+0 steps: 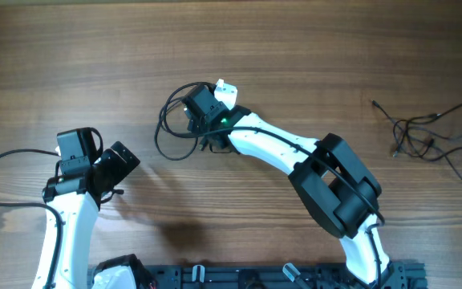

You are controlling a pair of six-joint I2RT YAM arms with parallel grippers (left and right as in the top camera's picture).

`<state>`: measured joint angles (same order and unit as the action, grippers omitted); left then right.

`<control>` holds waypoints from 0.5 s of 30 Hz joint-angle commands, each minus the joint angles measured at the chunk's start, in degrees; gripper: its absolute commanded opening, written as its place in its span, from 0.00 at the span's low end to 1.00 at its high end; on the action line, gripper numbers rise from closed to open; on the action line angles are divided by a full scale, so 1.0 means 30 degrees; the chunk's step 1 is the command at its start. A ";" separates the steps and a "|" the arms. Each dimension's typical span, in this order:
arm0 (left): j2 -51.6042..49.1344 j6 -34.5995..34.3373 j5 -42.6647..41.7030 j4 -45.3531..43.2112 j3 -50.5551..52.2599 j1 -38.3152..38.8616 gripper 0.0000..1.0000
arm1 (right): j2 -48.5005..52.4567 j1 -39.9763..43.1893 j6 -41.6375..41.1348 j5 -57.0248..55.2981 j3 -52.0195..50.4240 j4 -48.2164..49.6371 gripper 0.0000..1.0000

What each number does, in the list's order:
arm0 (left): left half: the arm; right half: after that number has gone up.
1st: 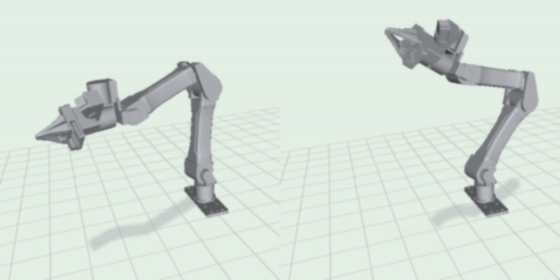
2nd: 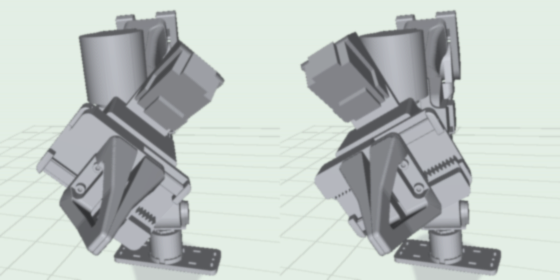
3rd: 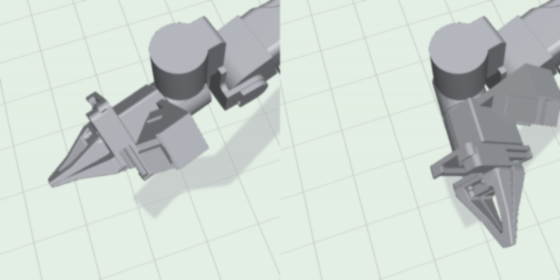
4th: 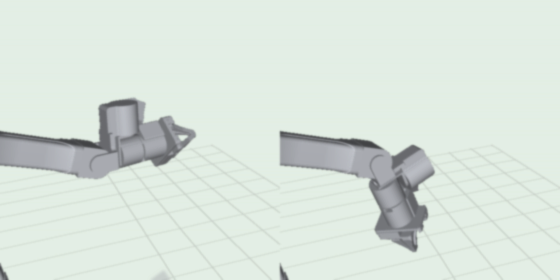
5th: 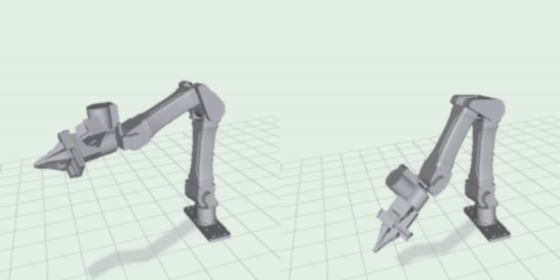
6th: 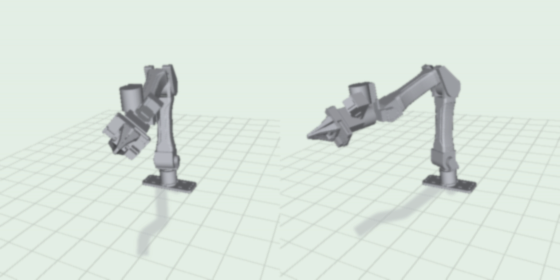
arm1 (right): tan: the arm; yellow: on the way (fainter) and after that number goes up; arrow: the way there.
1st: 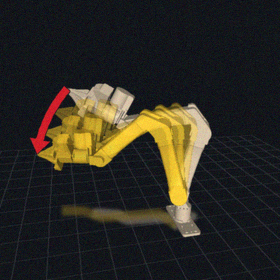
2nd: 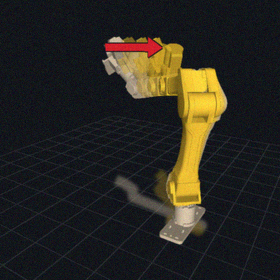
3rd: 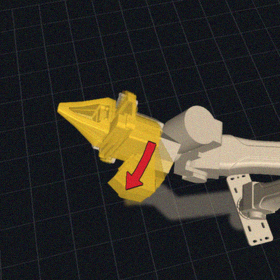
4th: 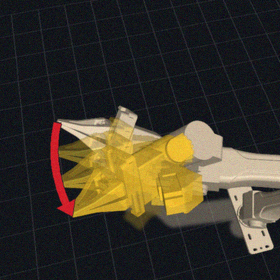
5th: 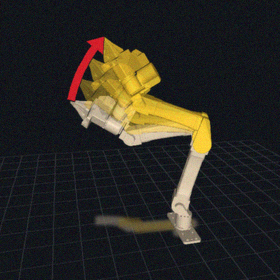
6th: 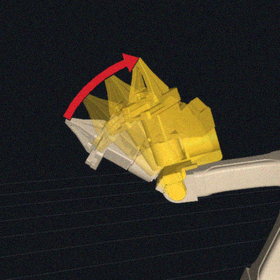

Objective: Untangle cables

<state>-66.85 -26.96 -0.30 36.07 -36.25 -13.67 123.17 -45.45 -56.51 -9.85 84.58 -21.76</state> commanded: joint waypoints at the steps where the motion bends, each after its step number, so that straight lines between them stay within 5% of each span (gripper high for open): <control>1: -0.0022 -0.0255 -0.0095 0.0000 0.0226 -0.0109 1.00 | 0.0860 -0.0131 -0.0233 0.1035 -0.0109 -0.0109 0.59; 8: -0.0022 -0.0255 -0.0095 0.0000 0.0226 -0.0109 1.00 | 0.0874 -0.0146 -0.0889 0.1384 -0.0109 -0.2171 0.14; 11: -0.0022 -0.0255 -0.0095 0.0007 0.0226 -0.0109 1.00 | 0.0874 -0.0146 -0.0882 0.2208 -0.0109 -0.2200 0.04; 15: -0.0022 -0.0255 -0.0095 0.0007 0.0226 -0.0109 1.00 | 0.0874 -0.0146 -0.0583 0.3191 -0.0109 -0.2441 0.04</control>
<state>-66.85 -26.98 -0.30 36.07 -36.25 -13.67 123.98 -45.54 -58.72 -4.69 84.82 -27.51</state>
